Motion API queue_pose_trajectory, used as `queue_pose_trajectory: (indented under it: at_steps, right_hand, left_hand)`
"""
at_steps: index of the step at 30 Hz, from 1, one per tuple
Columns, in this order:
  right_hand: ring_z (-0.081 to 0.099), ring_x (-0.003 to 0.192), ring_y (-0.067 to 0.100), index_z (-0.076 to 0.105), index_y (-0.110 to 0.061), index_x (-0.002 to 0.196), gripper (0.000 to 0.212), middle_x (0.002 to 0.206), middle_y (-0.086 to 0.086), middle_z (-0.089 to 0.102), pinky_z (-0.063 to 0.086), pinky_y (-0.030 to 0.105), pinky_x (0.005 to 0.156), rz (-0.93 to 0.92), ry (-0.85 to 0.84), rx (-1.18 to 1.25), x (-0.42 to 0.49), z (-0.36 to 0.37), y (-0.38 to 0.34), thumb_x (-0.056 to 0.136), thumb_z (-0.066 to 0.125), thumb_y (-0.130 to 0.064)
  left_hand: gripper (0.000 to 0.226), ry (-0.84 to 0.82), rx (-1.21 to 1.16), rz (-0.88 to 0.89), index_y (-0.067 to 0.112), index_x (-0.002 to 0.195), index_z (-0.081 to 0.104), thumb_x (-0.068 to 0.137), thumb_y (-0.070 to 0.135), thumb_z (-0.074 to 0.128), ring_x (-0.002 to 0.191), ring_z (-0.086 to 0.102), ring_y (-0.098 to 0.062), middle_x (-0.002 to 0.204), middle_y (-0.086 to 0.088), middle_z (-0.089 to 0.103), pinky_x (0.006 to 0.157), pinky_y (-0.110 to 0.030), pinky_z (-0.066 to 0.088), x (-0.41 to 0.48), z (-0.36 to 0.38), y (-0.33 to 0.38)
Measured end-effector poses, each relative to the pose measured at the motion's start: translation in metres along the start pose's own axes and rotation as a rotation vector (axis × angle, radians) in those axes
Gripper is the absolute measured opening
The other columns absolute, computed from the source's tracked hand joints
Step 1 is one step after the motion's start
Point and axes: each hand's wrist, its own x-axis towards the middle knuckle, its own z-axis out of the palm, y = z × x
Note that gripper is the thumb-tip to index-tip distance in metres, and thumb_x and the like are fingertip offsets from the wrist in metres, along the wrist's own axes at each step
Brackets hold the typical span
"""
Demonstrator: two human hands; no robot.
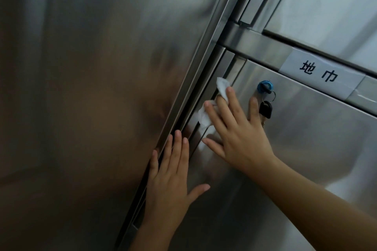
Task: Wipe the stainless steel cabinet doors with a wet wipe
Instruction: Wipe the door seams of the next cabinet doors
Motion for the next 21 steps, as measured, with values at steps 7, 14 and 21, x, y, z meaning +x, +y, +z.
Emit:
queue_pose_trajectory:
  at_steps: [7, 14, 21]
  right_hand:
    - [0.023, 0.138, 0.035, 0.04, -0.015, 0.141, 0.071, 0.14, 0.015, 0.045, 0.012, 0.06, 0.106, -0.049, -0.057, 0.045, -0.009, -0.008, -0.002, 0.089, 0.016, -0.056]
    - [0.03, 0.136, 0.035, 0.054, -0.007, 0.127, 0.062, 0.136, 0.016, 0.049, 0.034, 0.057, 0.101, -0.092, -0.035, 0.025, 0.001, -0.027, 0.027, 0.093, 0.022, -0.047]
    - [0.024, 0.139, 0.036, 0.05, -0.011, 0.131, 0.063, 0.138, 0.014, 0.046, 0.026, 0.06, 0.103, -0.071, -0.054, 0.04, -0.006, -0.019, 0.013, 0.091, 0.025, -0.053]
  left_hand:
    - [0.099, -0.002, 0.024, -0.005, 0.001, 0.138, 0.036, 0.071, 0.073, 0.042, 0.14, 0.01, -0.023, 0.147, -0.016, 0.028, 0.109, -0.039, -0.002, -0.006, -0.001, 0.003]
    - [0.101, 0.086, 0.1, -0.005, -0.001, 0.134, 0.043, 0.069, 0.076, 0.042, 0.132, 0.034, -0.034, 0.144, -0.018, 0.037, 0.109, -0.053, 0.019, -0.009, 0.007, 0.007]
    - [0.106, 0.097, 0.133, -0.006, -0.002, 0.131, 0.048, 0.055, 0.07, 0.066, 0.128, 0.04, -0.037, 0.14, -0.02, 0.041, 0.095, -0.06, 0.026, -0.018, 0.014, 0.008]
